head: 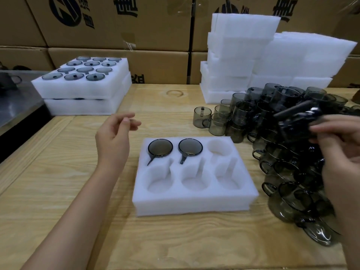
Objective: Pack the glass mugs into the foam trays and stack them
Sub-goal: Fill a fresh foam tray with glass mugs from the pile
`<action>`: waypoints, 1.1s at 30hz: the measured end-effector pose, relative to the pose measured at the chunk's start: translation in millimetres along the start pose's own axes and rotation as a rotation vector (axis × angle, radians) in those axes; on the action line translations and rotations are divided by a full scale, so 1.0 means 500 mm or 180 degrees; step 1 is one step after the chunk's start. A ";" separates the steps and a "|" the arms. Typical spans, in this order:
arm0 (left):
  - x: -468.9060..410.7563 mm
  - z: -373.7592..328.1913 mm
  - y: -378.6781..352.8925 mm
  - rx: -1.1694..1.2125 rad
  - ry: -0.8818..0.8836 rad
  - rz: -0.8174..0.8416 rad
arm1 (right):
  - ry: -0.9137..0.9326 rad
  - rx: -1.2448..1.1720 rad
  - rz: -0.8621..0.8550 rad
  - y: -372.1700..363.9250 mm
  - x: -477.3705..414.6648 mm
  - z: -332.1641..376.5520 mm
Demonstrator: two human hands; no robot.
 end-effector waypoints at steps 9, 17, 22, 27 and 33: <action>0.077 -0.148 -0.296 -0.0715 -0.0453 0.2783 | -0.0017 -0.0732 0.0954 -0.225 -0.047 0.060; 0.052 -0.093 -0.287 -0.0269 -0.0292 0.2291 | -0.0527 -0.0821 0.1028 -0.276 -0.038 0.029; 0.048 -0.090 -0.283 -0.0552 -0.0396 0.1925 | -0.1388 -0.0266 0.1707 -0.327 -0.040 -0.042; 0.069 -0.070 -0.302 -0.0539 -0.0254 0.2394 | -0.1282 -0.0214 0.1831 -0.312 -0.052 -0.062; 0.090 -0.044 -0.310 -0.0491 0.0103 0.2811 | -0.1154 0.0513 0.2145 -0.288 -0.025 -0.097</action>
Point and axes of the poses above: each hand's wrist, its own x-axis away from the middle knuckle, its own y-axis out of the back of the hand, z = x × y, the point moved 9 cm from there along -x, towards the middle knuckle, and after that the axes turned 2 degrees about z, right-handed, at the moved point
